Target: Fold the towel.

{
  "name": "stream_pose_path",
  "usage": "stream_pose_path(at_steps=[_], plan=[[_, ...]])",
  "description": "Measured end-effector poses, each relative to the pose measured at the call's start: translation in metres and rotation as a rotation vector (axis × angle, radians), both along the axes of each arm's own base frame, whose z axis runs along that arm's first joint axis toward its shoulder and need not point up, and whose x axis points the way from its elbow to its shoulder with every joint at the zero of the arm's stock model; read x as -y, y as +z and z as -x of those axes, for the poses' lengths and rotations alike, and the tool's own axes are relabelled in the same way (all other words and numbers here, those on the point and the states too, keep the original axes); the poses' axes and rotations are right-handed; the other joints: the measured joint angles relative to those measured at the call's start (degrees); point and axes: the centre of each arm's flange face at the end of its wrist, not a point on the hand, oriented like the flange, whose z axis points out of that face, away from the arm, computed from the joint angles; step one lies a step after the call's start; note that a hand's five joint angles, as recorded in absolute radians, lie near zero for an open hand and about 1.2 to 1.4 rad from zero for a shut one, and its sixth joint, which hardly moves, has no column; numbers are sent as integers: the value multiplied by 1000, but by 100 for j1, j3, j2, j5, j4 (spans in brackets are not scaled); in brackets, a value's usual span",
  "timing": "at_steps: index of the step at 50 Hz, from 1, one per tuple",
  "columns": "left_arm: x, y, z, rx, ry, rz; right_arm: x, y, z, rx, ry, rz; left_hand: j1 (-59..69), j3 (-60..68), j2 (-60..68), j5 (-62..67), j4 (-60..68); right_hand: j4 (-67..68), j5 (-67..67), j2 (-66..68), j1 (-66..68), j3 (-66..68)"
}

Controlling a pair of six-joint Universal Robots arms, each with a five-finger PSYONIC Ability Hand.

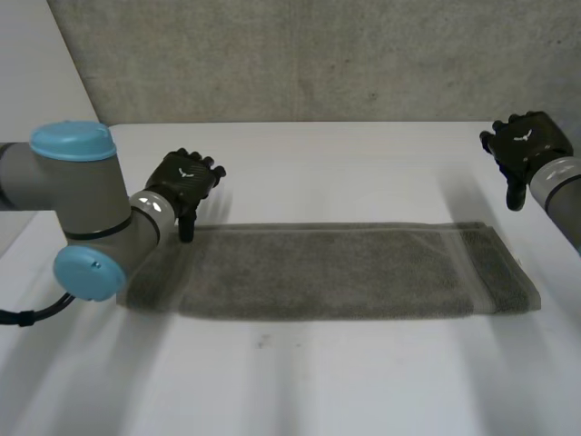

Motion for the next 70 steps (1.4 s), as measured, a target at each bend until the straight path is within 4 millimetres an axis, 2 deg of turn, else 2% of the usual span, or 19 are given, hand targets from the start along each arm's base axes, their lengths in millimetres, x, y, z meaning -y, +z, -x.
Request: stream_pose_path(at_steps=[4, 9, 11, 18, 25, 30, 33, 36, 44, 49, 59, 61, 64, 66, 70], plan=[[-15, 7, -6, -31, 10, -24, -19, 11, 0, 33, 26, -10, 0, 0, -8, -4, -5, 0, 0, 0, -1, 0], [-39, 11, -15, -75, 20, -45, -44, 5, 9, 30, 26, -70, 0, 0, -16, -10, -6, 0, 0, 0, -2, 0], [-52, 12, -20, -94, 24, -47, -58, -4, 17, 18, 12, -120, 0, 0, -19, -11, -6, 0, 0, 0, -3, 0], [-79, 5, -30, -113, 24, -36, -86, -36, 37, -21, -10, -258, 0, 0, -19, -12, -6, 16, 74, 22, 126, 78], [-91, -2, -36, -125, 27, -12, -101, -65, 49, -28, 24, -349, 0, 0, -19, -13, -6, 1552, 1735, 1603, 1725, 1717], [-91, -5, -38, -145, 38, -8, -95, -83, 54, -14, 50, -352, 0, 0, -19, -13, -6, 2424, 2584, 2458, 2591, 2588], [-90, -5, -39, -166, 48, -15, -88, -92, 56, -13, 53, -332, 0, 0, -19, -14, -6, 4326, 4487, 4412, 4582, 4458], [-89, -5, -40, -186, 56, -26, -81, -97, 58, -15, 49, -313, 0, 0, -19, -15, -6, 5854, 5955, 5926, 6036, 5960], [-88, -5, -40, -210, 65, -40, -66, -102, 71, -43, -1, -281, 0, 0, -20, -15, -6, 6202, 6274, 6082, 6248, 6268], [-89, -6, -41, -211, 66, -42, -52, -100, 100, -106, -95, -265, 0, 0, -20, -15, -6, 6202, 6274, 6082, 6249, 6268], [-90, -7, -43, -210, 71, -46, -30, -85, 188, -277, -290, -219, 0, 0, -21, -15, -6, 6202, 6274, 6082, 6253, 6268], [-89, -7, -43, -210, 73, -45, -28, -80, 199, -297, -309, -216, 0, 0, -21, -15, -6, 6202, 6274, 6082, 6255, 6268], [-88, -6, -44, -211, 77, -43, -26, -71, 206, -308, -320, -208, 0, 0, -21, -15, -6, 6202, 6274, 6082, 6258, 6268], [-88, -6, -45, -211, 78, -42, -24, -62, 202, -308, -313, -188, 0, 0, -21, -15, -6, 6202, 6274, 6082, 6264, 6268], [-88, -4, -45, -212, 79, -38, -22, -33, 172, -282, -255, -109, 0, 0, -21, -15, -6, 6202, 6274, 6082, 6265, 6268]])
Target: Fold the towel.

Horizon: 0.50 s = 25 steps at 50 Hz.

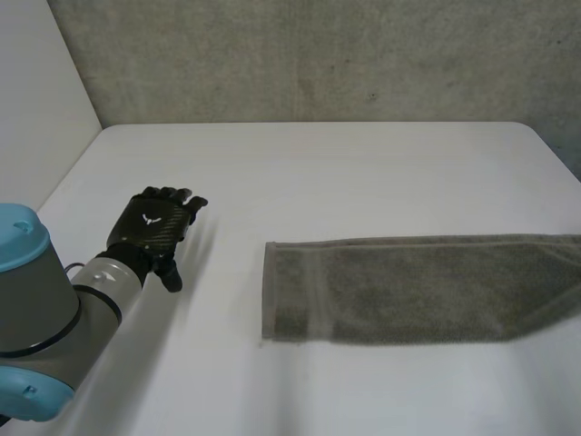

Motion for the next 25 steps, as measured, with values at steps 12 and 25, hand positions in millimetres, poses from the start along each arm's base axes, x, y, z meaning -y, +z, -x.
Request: stream_pose_path(at_steps=[12, 25], plan=[[-3, 1, -1, -1, 1, 1, -60, 54, -187, 213, 478, 138, 0, 0, 0, 0, 0, 5, 0, 84, 24, 0], [-3, 2, -3, -3, 7, 3, -211, -28, -332, 219, 981, -126, 0, 0, -1, -2, 0, 5, 0, 84, 25, 0]])
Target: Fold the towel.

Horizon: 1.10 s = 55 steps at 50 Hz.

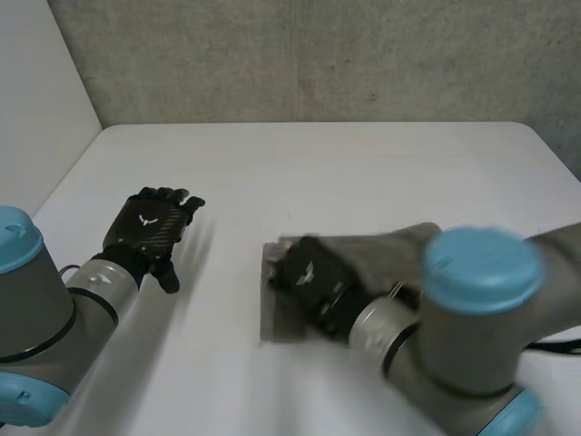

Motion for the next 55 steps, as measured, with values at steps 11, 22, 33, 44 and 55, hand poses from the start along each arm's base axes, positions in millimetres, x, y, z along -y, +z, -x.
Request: stream_pose_path(at_steps=[11, 22, 33, 44, 55], plan=[[-1, -1, 0, 1, 1, -3, 1, -8, 7, -6, -73, -44, 0, 0, 0, 0, 0, -6216, -6278, -6170, -6176, -6240], [-3, 6, 3, -6, -11, 20, 69, 23, 95, 202, -458, -171, 0, 0, 0, 0, 0, -6220, -6278, -6170, -6265, -6240], [-6, 9, 5, -10, -22, 29, 86, -24, 165, 92, -618, -273, 0, 0, 0, 0, 0, -2821, -2775, -2664, -2836, -2789], [-7, 11, 5, -12, -20, 33, 107, -14, 163, 53, -608, -139, 0, 0, 0, 0, 0, -3, -56, -184, -219, 21], [-10, 29, 4, -70, -9, 67, 74, 49, 64, 213, -313, -2, 0, 0, 0, 0, 0, -3, -54, -149, -200, 22]])
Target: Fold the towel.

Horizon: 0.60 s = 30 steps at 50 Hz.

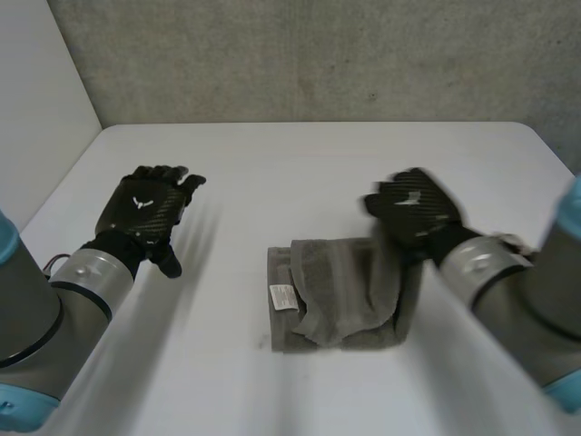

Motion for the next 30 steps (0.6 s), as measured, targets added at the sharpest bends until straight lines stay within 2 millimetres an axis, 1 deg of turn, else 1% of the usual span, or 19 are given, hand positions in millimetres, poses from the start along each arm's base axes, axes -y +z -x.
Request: stream_pose_path(at_steps=[3, 4, 6, 7, 9, 10, 12, 14, 15, 16, 17, 18, 19, 20, 22, 24, 26, 30], plan=[[-1, 9, -1, -23, 3, 18, -31, -4, -38, -35, 138, 29, 0, 0, 0, 0, 0, 0, -1, 20, 3, 0], [-2, 10, -1, -27, 3, 22, -37, -6, -43, -45, 160, 32, 0, 0, 0, 0, 0, 0, -1, 20, 3, 0], [-2, 15, -1, -38, 3, 35, -58, -17, -62, -97, 242, 42, 0, 0, 0, 0, 0, 0, 0, 20, 3, 0], [-2, 16, -1, -41, 4, 37, -62, -20, -65, -110, 257, 43, 0, 0, 0, 0, 0, 0, -1, 20, 3, 0], [-2, 21, -1, -50, 5, 48, -80, -37, -76, -180, 323, 43, 0, 0, 0, 0, 0, 0, 0, 20, 3, 0], [-2, 22, -1, -53, 5, 51, -83, -40, -77, -193, 333, 43, 0, 0, 0, 0, 0, 0, -1, 20, 4, 0], [-1, 25, -1, -63, 5, 57, -94, -54, -81, -248, 369, 36, 0, 0, 0, 0, 0, 0, 0, 20, 4, 0], [0, 28, 0, -76, 4, 61, -98, -61, -81, -275, 381, 29, 0, 0, 0, 0, 0, -49, -53, -25, -45, -46], [0, 29, 1, -82, 4, 62, -99, -62, -81, -279, 382, 26, 0, 0, 0, 0, 0, -342, -356, -304, -327, -340], [0, 31, 2, -94, 1, 64, -100, -62, -80, -281, 379, 20, 0, 0, 0, 0, 0, -1324, -1362, -1306, -1418, -1319], [1, 33, 3, -106, -2, 66, -100, -62, -79, -278, 372, 14, 0, 0, 0, -1, 0, -2500, -2553, -2599, -2589, -2499], [1, 34, 4, -113, -3, 67, -100, -62, -79, -275, 369, 11, 0, 0, 0, 0, 0, -2997, -3015, -2956, -2942, -2989], [1, 36, 5, -127, -7, 67, -99, -59, -77, -262, 359, 4, 0, 0, 0, 0, 0, -3826, -3724, -3741, -3725, -3821], [1, 39, 7, -142, -12, 68, -98, -55, -76, -244, 348, -1, 0, 0, 0, 0, 0, -4880, -4915, -4888, -4867, -4999], [1, 42, 10, -162, -19, 68, -97, -46, -73, -205, 326, -14, 0, 0, 0, 0, 0, -5936, -5948, -5795, -5744, -5974], [1, 45, 13, -183, -30, 64, -92, -37, -68, -161, 294, -31, 0, 0, 0, 0, 0, -6217, -6212, -6019, -5999, -6250], [0, 48, 20, -210, -47, 51, -81, -25, -58, -93, 235, -64, 0, 0, 0, 0, 0, -6220, -6213, -6024, -6084, -6266], [-3, 49, 30, -240, -77, 19, -65, -14, -43, -6, 149, -117, 0, 1, 8, 0, 4, -6220, -6213, -6024, -6090, -6266]])
